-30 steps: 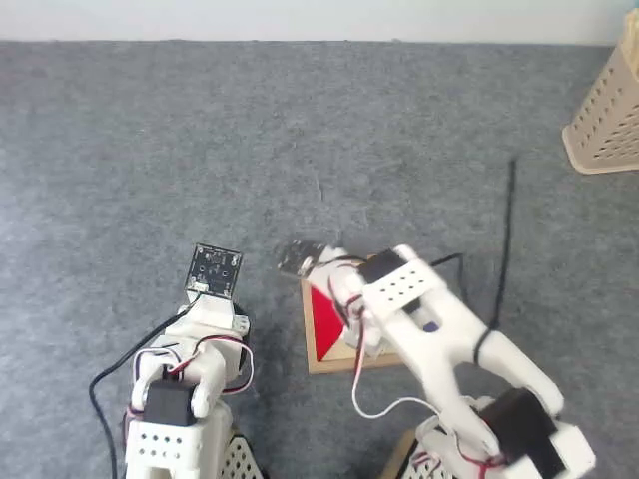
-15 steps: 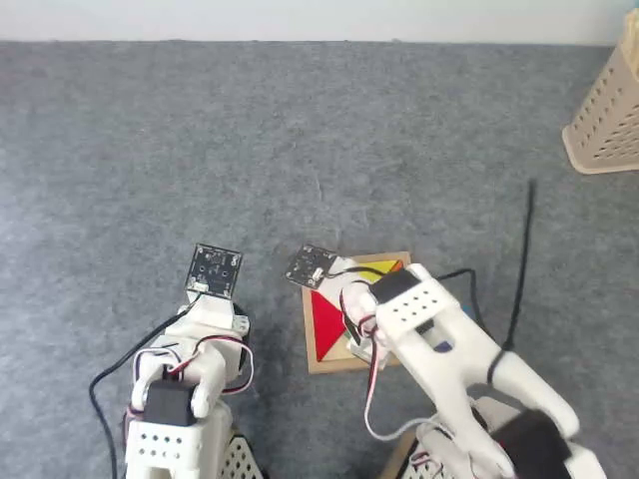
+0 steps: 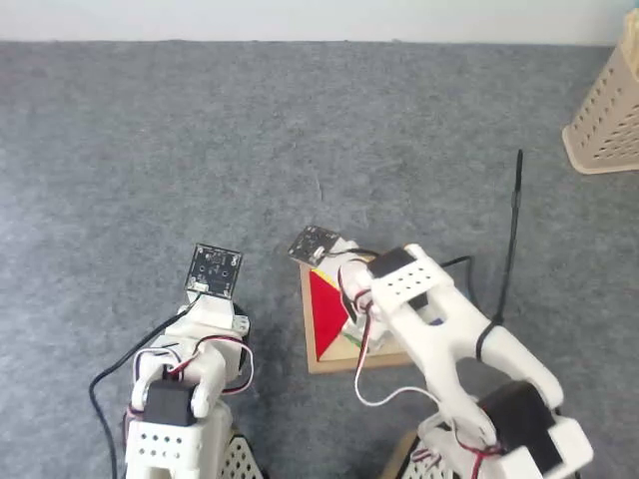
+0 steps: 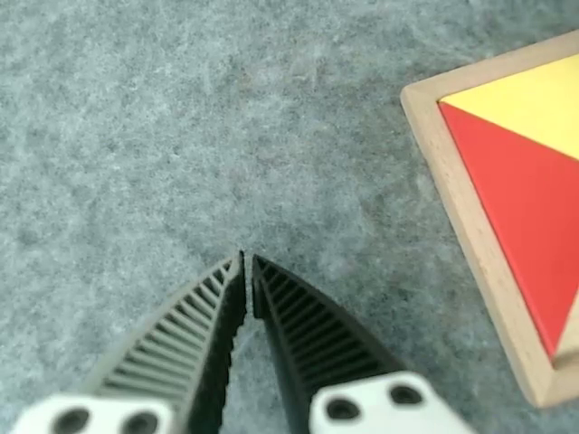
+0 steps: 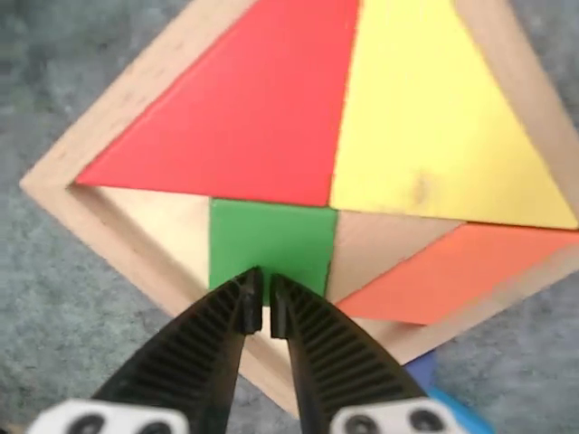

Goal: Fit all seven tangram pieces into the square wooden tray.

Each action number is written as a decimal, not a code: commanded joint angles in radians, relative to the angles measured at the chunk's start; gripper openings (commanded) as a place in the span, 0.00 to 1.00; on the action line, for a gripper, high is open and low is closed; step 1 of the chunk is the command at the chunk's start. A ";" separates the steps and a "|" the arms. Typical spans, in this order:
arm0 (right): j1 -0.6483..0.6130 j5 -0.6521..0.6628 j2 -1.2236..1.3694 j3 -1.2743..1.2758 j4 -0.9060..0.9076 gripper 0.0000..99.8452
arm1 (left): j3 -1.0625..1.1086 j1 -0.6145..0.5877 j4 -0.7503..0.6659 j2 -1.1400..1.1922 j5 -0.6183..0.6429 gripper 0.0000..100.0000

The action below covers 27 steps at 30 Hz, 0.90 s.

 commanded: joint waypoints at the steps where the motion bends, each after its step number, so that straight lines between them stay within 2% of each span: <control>1: 0.048 -0.011 -0.059 -0.031 0.013 0.03 | -0.019 -0.006 0.006 -0.021 0.005 0.01; 4: 0.050 -0.018 -0.209 -0.025 0.096 0.03 | -0.019 -0.006 0.006 -0.021 0.005 0.01; 7: 0.090 -0.017 -0.371 -0.028 0.216 0.08 | -0.019 -0.006 0.006 -0.021 0.005 0.01; 10: 0.193 -0.011 -0.483 -0.026 0.295 0.13 | -0.019 -0.006 0.006 -0.021 0.005 0.01; 13: 0.320 0.034 -0.506 -0.025 0.326 0.14 | -0.019 -0.006 0.006 -0.021 0.005 0.01; 16: 0.412 0.061 -0.478 -0.018 0.321 0.14 | -0.019 -0.006 0.006 -0.021 0.005 0.01; 20: 0.429 0.104 -0.415 0.005 0.306 0.14 | -0.019 -0.006 0.006 -0.021 0.005 0.01; 27: 0.522 0.181 -0.274 0.081 0.117 0.15 | -0.019 -0.006 0.006 -0.021 0.005 0.01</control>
